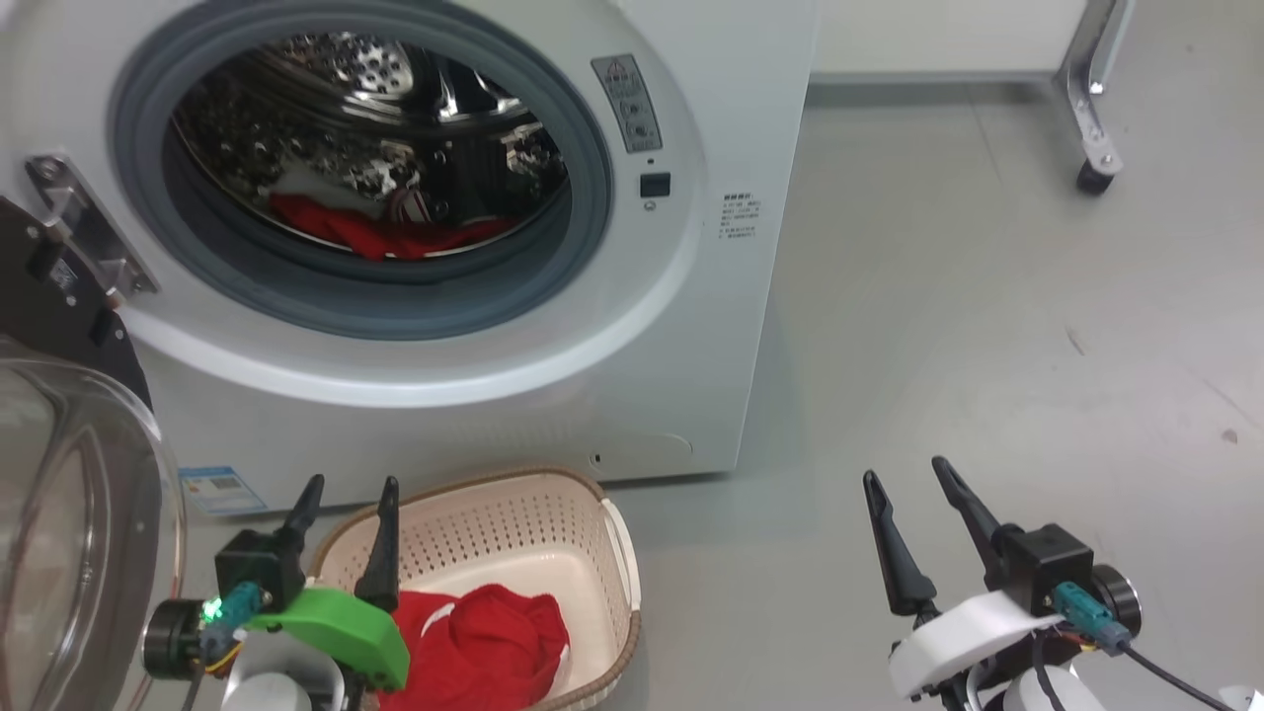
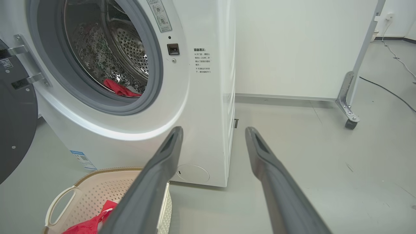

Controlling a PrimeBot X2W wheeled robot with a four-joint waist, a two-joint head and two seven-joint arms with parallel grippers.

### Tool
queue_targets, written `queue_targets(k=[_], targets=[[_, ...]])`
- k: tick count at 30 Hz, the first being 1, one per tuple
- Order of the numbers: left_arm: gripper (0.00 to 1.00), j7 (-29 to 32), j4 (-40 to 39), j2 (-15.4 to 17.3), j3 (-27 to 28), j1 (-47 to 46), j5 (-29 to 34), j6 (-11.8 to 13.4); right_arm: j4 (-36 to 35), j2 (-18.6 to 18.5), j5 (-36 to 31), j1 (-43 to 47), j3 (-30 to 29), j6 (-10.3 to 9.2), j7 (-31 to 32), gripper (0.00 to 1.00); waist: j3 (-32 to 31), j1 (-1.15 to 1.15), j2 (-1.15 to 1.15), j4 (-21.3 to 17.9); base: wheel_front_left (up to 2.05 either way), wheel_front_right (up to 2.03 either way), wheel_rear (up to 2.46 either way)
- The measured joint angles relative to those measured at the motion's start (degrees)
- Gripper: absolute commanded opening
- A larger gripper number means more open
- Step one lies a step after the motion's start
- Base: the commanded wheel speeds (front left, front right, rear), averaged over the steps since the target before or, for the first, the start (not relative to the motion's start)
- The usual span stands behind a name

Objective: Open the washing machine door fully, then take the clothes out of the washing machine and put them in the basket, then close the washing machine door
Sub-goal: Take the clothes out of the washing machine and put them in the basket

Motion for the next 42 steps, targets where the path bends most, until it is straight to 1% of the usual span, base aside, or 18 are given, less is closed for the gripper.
queue_targets(k=[3,6,13,18,21,24,35,42], targets=[[1.0,0.0,-2.1,0.2,-0.6,2.1,1.1,0.4,-0.1,0.1,0.0,1.2,0.0,0.0,0.0,1.0,-1.9,0.0,0.0,0.1,0.0,0.0,0.0],[1.0,0.0,-3.3,0.4,-0.6,3.6,1.2,0.4,-0.3,0.1,0.0,1.3,0.0,0.0,0.0,1.0,-2.9,0.0,0.0,0.1,0.0,0.0,0.0],[1.0,0.0,-7.1,1.0,-0.4,8.5,1.7,1.5,-0.9,0.2,0.0,2.6,-0.1,0.0,0.0,1.0,-4.4,0.0,0.0,0.0,0.0,0.0,0.0],[1.0,0.0,-9.9,1.0,-0.5,10.7,2.3,2.5,-1.2,0.2,0.0,3.5,-0.3,-0.07,0.0,1.0,-4.9,0.0,0.0,0.0,0.0,0.0,0.0],[1.0,0.0,-11.1,1.1,-0.5,12.1,2.3,2.5,-1.5,0.2,-0.1,3.7,-0.6,-0.07,0.0,1.0,-5.1,0.0,0.0,0.0,0.0,0.0,0.0],[1.0,0.0,-12.1,1.1,-0.5,13.3,2.3,3.1,-1.8,0.2,-0.1,4.3,-0.6,-0.18,0.0,1.0,-5.2,0.0,0.0,0.0,0.0,0.0,0.0],[1.0,0.0,-15.9,1.3,-0.6,16.1,2.3,3.9,-2.5,0.2,-0.1,4.8,-0.6,-0.33,0.0,1.0,-5.1,0.0,0.0,0.0,0.0,0.0,0.0],[1.0,0.2,-18.0,1.4,-0.8,17.1,2.3,3.9,-2.7,0.2,-0.1,4.9,-0.6,-0.33,0.0,1.0,-4.9,0.0,0.0,-0.1,0.0,0.0,0.0]])
